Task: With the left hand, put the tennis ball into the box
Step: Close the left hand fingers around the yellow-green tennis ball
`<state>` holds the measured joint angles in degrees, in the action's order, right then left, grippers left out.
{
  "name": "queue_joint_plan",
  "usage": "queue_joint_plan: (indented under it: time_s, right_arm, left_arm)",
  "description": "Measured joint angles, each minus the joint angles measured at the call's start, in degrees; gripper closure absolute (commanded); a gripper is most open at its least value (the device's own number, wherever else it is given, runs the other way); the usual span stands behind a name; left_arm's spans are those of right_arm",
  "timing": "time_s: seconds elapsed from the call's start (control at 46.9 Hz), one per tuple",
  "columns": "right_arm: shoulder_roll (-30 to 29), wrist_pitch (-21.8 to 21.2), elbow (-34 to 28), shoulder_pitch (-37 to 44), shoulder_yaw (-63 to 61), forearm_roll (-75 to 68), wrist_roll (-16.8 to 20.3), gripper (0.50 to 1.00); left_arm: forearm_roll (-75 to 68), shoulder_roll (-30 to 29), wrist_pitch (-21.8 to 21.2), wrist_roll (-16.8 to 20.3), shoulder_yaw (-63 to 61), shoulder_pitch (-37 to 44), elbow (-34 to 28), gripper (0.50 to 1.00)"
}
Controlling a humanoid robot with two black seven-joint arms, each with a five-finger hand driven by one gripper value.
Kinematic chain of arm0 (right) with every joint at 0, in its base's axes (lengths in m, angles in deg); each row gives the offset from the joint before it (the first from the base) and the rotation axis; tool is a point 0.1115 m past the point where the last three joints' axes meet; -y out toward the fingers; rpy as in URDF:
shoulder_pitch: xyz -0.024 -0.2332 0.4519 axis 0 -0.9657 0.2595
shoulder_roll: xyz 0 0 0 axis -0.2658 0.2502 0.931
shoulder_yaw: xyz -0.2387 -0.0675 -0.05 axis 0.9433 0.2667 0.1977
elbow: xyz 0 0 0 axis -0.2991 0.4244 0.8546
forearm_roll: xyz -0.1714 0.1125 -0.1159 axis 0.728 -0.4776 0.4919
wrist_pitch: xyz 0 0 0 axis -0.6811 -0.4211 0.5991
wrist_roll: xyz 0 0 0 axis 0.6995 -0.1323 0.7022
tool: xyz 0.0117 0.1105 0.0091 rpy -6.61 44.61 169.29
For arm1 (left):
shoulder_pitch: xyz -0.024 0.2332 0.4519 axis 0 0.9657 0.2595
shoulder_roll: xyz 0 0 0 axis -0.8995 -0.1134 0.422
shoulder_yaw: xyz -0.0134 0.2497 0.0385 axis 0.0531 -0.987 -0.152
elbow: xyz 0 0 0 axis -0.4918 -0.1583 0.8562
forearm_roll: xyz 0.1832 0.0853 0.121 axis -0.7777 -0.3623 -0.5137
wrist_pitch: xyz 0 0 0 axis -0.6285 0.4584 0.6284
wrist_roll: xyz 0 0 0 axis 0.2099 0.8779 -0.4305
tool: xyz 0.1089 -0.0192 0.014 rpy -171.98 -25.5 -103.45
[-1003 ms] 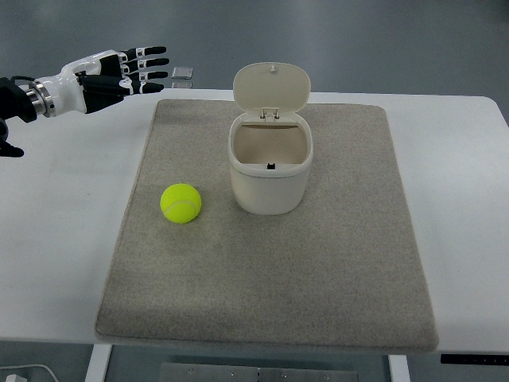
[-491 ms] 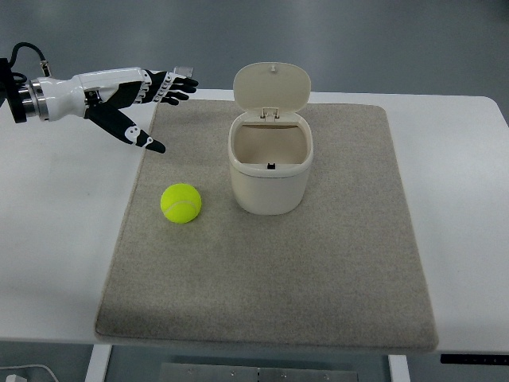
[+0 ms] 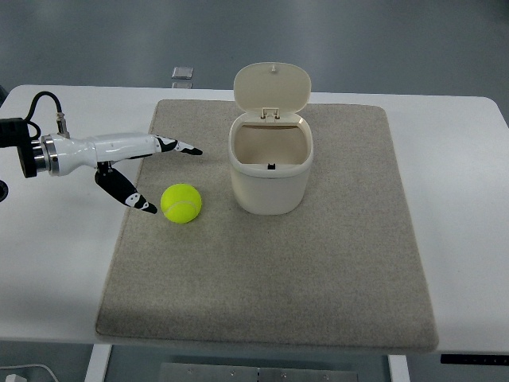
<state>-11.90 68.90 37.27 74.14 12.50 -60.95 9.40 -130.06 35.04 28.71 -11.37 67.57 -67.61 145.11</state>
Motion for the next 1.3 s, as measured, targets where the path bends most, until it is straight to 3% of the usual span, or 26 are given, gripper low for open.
queue_joint_plan:
  time_s: [0.149,0.341,0.405,0.576,0.726,0.854,0.982,1.024,1.302]
  right_arm:
    - [0.0,0.0,0.0,0.0,0.0,0.0,0.0,0.562]
    - [0.0,0.0,0.0,0.0,0.0,0.0,0.0,0.562]
    - [0.0,0.0,0.0,0.0,0.0,0.0,0.0,0.562]
    - [0.0,0.0,0.0,0.0,0.0,0.0,0.0,0.562]
    - [0.0,0.0,0.0,0.0,0.0,0.0,0.0,0.562]
    - [0.0,0.0,0.0,0.0,0.0,0.0,0.0,0.562]
    - [0.0,0.0,0.0,0.0,0.0,0.0,0.0,0.562]
    - [0.0,0.0,0.0,0.0,0.0,0.0,0.0,0.560]
    - [0.0,0.0,0.0,0.0,0.0,0.0,0.0,0.562]
  left_arm:
    - [-3.6,0.9,-7.4,0.2,-2.0,1.8,0.1,0.542]
    - [-4.5,1.7,-8.2,0.2,-3.0,1.9,-0.3,0.559]
    - [-5.5,2.5,-8.4,0.2,-3.6,1.9,-0.7,0.604]
    - [-7.7,3.2,-8.7,0.1,-4.3,1.7,-1.6,0.660]
    - [-8.0,3.4,-8.7,0.0,-4.6,1.6,-1.8,0.799]
    - [-8.0,3.5,-8.7,0.0,-4.9,1.5,-2.0,0.840]
    - [-8.0,3.7,-8.7,-0.1,-5.1,1.3,-2.1,0.930]
    - [-8.0,3.7,-8.7,-0.1,-5.1,1.3,-2.1,0.994]
    - [-7.1,2.6,-10.7,0.2,-4.4,0.4,-1.2,1.000]
